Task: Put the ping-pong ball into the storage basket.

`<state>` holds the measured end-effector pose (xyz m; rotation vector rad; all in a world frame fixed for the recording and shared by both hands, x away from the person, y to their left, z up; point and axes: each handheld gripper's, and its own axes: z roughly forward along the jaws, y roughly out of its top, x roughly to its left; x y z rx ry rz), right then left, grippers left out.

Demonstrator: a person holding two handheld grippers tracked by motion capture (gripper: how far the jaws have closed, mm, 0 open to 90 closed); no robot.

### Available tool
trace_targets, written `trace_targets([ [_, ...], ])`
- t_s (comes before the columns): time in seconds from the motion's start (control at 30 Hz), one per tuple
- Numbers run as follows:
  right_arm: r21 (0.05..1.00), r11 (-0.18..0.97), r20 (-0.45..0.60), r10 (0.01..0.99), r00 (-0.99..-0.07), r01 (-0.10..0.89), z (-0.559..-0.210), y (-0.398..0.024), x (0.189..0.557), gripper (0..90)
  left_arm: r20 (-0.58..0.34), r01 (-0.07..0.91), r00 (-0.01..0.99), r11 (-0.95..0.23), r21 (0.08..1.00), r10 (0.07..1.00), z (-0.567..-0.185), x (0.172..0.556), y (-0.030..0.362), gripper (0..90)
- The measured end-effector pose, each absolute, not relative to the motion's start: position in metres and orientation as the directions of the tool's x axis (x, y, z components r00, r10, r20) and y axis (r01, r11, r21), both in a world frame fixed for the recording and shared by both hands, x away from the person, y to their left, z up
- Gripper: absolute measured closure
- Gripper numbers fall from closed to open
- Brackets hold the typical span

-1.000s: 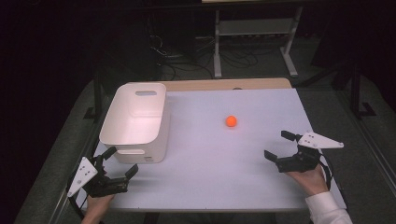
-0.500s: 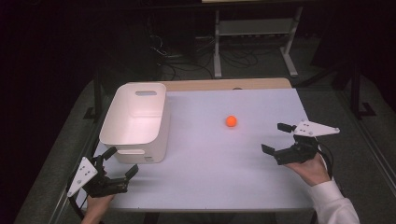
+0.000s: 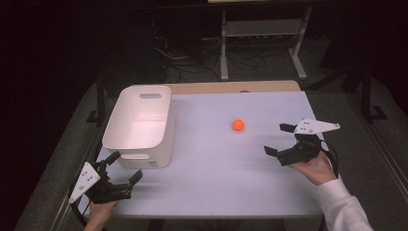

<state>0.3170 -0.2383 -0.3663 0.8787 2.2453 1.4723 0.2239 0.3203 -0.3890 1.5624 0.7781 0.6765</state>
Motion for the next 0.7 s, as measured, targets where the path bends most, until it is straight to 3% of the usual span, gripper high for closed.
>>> trace_targets([
  [0.7, 0.872, 0.353, 0.055, 0.616, -0.786, 0.338, -0.35, -0.23, 0.343, 0.0, -0.007, 0.112, 0.608, -0.078, 0.991, 0.794, -0.389, 0.224, 0.32, 0.0],
])
